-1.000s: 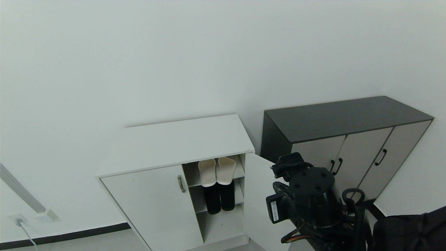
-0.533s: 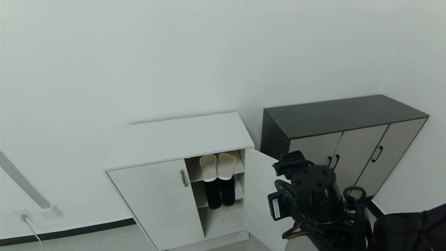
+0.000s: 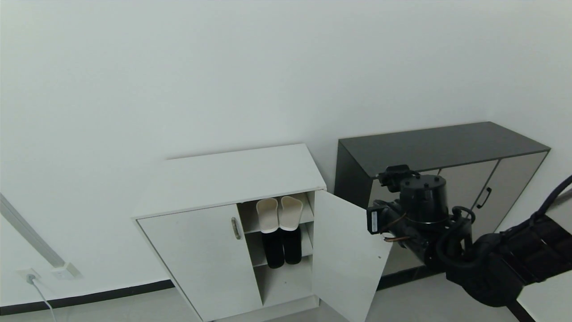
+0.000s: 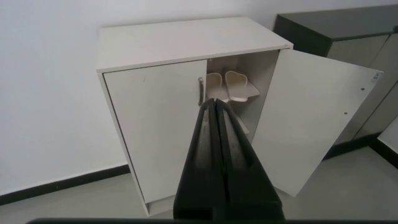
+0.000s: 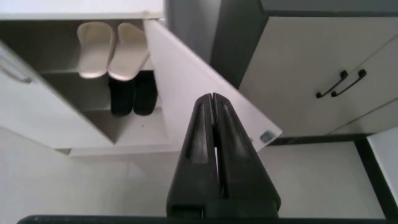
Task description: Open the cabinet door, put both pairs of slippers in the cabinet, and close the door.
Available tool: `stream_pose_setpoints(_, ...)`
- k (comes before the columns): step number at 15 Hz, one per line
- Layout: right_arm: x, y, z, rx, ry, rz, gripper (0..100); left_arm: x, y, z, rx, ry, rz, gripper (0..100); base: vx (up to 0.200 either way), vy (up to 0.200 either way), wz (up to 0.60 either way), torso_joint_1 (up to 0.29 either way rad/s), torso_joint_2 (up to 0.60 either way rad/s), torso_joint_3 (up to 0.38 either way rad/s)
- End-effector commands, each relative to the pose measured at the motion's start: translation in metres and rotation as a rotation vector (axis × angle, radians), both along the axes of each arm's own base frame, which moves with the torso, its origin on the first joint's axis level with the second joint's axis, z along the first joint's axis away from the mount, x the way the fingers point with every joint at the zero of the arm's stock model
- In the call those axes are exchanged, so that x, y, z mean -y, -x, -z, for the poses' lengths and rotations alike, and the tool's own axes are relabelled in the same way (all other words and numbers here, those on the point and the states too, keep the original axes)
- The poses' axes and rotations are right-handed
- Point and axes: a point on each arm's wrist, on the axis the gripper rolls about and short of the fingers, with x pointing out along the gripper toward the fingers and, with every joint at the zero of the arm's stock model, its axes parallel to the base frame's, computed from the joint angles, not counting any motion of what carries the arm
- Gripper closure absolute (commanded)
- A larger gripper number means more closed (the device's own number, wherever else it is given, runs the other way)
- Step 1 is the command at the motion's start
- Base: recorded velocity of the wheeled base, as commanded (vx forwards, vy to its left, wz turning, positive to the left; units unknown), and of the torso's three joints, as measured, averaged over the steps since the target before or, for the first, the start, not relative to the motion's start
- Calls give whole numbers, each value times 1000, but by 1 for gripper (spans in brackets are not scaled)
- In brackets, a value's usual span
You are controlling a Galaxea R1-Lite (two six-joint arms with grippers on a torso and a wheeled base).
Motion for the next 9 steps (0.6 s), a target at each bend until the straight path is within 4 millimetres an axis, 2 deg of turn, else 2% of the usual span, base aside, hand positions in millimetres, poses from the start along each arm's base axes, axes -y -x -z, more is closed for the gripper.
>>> stream_pose_setpoints(1, 2, -30, 13, -11, -2, 28, 100, 0, 0, 0, -1, 1, -1, 100, 0, 0, 0, 0, 0, 0)
stream_pose_setpoints(4, 5, -61, 26, -16, -23, 38, 100, 0, 0, 0, -1, 1, 1, 100, 0, 0, 0, 0, 0, 0)
stream_pose_setpoints(6, 13, -89, 38, -12, -32, 77, 100, 0, 0, 0, -1, -1, 1, 100, 0, 0, 0, 0, 0, 0)
stream_pose_setpoints(9, 19, -107, 53, -27, -35, 73, 100, 0, 0, 0, -1, 1, 1, 100, 0, 0, 0, 0, 0, 0)
